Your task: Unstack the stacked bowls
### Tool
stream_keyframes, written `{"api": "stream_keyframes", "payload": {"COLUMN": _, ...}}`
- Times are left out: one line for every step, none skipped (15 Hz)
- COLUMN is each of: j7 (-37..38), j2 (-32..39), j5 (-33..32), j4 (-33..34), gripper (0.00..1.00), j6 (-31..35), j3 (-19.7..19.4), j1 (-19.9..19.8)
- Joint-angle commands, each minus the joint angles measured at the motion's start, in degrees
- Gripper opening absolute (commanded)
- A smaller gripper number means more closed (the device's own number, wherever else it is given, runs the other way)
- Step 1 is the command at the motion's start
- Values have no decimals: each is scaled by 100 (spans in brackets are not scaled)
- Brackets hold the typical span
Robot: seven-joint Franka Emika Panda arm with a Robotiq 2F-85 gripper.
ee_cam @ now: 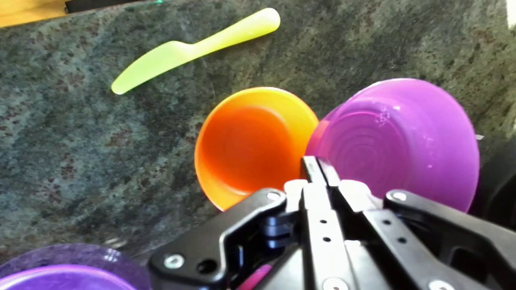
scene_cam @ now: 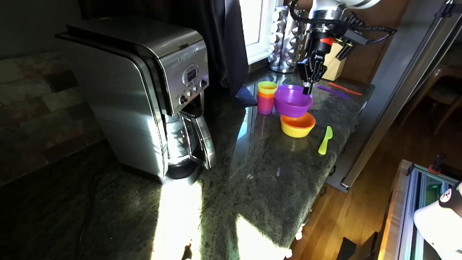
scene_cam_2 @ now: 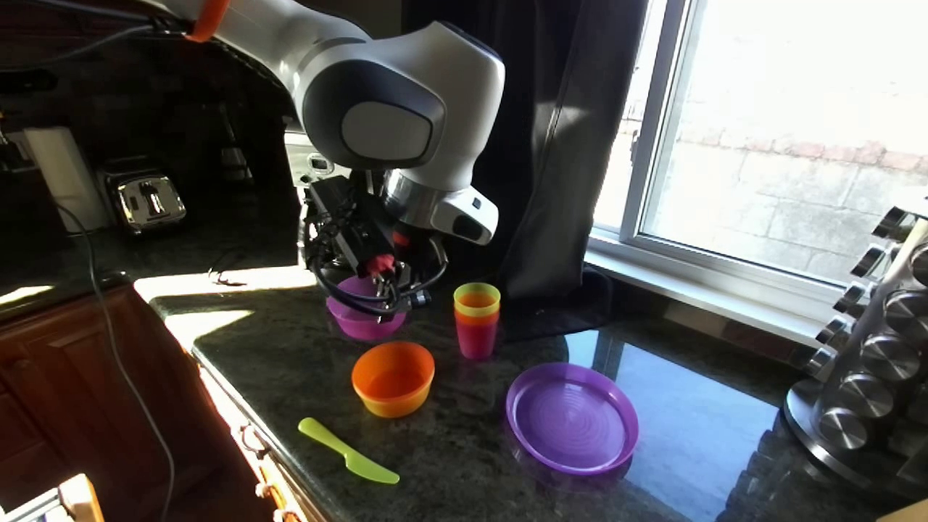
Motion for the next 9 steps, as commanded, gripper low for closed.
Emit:
{"api": "stream_keyframes", "payload": {"j7": 173, "j2": 267, "j5": 165, "j4": 208, "gripper": 1, "j6": -5, "j3": 208, "j1": 228}}
{"api": "stream_keyframes", "payload": {"j7": 246, "j2": 373, "j5": 127, "j4": 240, "gripper": 1, "j6": 65, "j3": 284, "j1": 287}}
{"api": "stream_keyframes", "payload": {"j7": 364, "j2": 467, "j5": 109, "j4": 255, "gripper": 1, "j6": 194, "j3": 345, "j1": 330}}
{"api": "stream_keyframes", "payload": {"j7": 458, "j2": 589, "j5": 130, "j4": 275, "gripper": 1, "j6": 289, "j3": 396, "j1": 370}}
{"api": "stream_keyframes", "payload": {"j7": 528, "j2": 687, "j5": 109, "j4": 271, "gripper": 1, "j6": 450, "j3": 443, "j1": 402}}
{"api": "stream_keyframes", "payload": {"j7": 558, "j2": 796, "j5": 100, "j4": 281, "gripper": 1, "j6": 571, "j3": 477, "j1": 429}}
{"api": "stream_keyframes", "payload": {"j7": 567, "j2": 919, "j5": 133, "j4": 265, "gripper": 1, "j6": 766, "j3": 511, "j1": 459}}
{"api": "stream_keyframes", "payload": {"j7": 524, "j2": 1022, "j5": 142, "j4": 228, "gripper": 1, "j6": 1005, "j3": 545, "j1": 481}}
{"api": "stream_keyframes", "payload": {"j7": 505, "j2": 1154, "j5": 181, "j4": 245, "gripper": 1, "j6": 1116, "j3": 578, "j1": 493}}
